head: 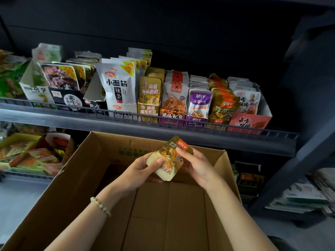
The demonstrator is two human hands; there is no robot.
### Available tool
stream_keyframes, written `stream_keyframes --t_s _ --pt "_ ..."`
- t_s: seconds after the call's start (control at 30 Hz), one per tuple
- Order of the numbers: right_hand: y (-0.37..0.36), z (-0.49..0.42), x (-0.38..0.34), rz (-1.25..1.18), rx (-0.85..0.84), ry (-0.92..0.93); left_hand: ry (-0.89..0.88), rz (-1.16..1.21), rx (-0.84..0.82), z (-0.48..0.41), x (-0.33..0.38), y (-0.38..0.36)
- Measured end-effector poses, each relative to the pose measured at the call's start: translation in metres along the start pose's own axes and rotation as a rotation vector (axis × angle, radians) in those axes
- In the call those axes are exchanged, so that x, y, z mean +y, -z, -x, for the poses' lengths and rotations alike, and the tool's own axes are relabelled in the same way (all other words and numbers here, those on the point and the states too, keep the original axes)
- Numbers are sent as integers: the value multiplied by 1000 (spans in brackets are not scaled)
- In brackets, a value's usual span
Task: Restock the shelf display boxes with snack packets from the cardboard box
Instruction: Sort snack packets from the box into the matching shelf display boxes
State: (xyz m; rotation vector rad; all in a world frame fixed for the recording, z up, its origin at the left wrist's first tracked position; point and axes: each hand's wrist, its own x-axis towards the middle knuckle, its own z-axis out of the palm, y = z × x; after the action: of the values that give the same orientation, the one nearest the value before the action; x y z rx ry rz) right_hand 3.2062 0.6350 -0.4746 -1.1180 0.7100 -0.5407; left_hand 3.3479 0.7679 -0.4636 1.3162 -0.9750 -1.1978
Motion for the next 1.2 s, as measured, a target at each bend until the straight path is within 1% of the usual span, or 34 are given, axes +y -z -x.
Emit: stream_keyframes --t_s 0.07,0.13,0.23,0.3,0.37,0.5,0.57,0.63,0.67,0.7,0.73,0.8,0.83,0.9,0.97,1.07,1.2 --pt "2 0 -2 52 62 38 0 -38 5 1 2 1" --pt "3 0 -8 64 72 56 -6 -78 0 1 7 2" --pt "3 1 -25 43 21 53 -46 -145 -47 -3 23 3" --pt "8 4 -43 42 -11 76 -49 -136 -70 -10 37 2" --pt "18 7 -62 52 -41 113 -34 -118 -103 -20 49 -2" --pt "48 14 -100 66 -68 173 -55 -202 -167 -52 74 -21" --pt "65 16 -117 73 -43 221 -79 -237 -193 -70 85 -37" --pt "80 18 -131 105 32 280 -99 -208 -198 -87 91 -53" --pt "89 18 -137 140 94 320 -117 -207 -174 -95 92 -62" --pt "98 18 -144 186 166 367 -153 -264 -117 -104 91 -69" --pt "108 18 -151 232 243 421 -209 -395 -37 -113 89 -74" --pt "126 17 -164 336 362 532 -361 -775 92 -127 84 -81" --pt "133 16 -169 410 391 589 -429 -957 107 -133 81 -84" --pt "139 11 -175 561 392 677 -508 -1247 83 -142 74 -90" --pt "137 3 -174 654 348 731 -527 -1444 82 -150 69 -94" --pt "134 -12 -169 741 324 773 -521 -1547 130 -161 63 -98" --pt "135 -24 -161 836 314 756 -484 -1493 128 -169 60 -100"
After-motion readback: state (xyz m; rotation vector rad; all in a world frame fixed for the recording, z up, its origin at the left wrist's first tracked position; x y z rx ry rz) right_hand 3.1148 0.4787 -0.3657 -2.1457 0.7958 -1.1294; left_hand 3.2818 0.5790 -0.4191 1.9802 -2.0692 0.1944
